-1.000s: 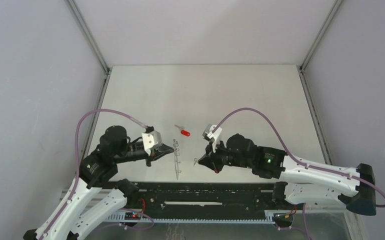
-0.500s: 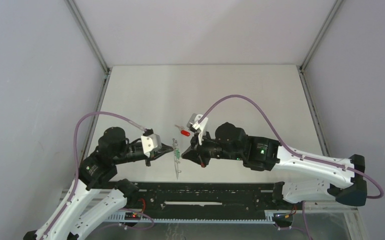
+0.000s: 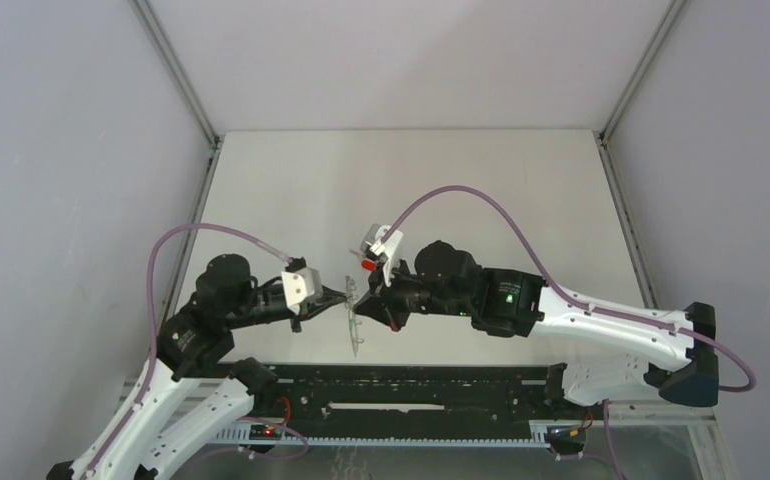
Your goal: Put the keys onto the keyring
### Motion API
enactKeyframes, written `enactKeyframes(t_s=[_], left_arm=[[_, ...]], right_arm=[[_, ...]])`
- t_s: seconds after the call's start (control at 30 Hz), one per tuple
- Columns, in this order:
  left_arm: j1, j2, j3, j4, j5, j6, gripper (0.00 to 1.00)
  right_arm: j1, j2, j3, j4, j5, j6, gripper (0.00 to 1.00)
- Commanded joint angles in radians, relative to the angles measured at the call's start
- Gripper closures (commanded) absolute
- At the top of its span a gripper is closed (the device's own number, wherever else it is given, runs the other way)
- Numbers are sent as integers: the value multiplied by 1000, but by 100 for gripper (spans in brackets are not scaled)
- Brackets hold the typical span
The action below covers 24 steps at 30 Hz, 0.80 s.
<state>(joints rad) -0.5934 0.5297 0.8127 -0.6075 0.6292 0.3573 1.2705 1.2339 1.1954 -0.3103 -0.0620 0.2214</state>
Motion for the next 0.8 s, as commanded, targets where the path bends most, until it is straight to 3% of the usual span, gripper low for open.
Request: enactKeyframes(t_s=[0.0, 0.77], left_arm=[[-2, -13, -12, 57, -11, -6, 100], [-2, -10, -8, 54, -6, -15, 100]], right_arm=[[4, 18, 61, 11, 32, -17, 100], [12, 20, 69, -4, 124, -24, 100]])
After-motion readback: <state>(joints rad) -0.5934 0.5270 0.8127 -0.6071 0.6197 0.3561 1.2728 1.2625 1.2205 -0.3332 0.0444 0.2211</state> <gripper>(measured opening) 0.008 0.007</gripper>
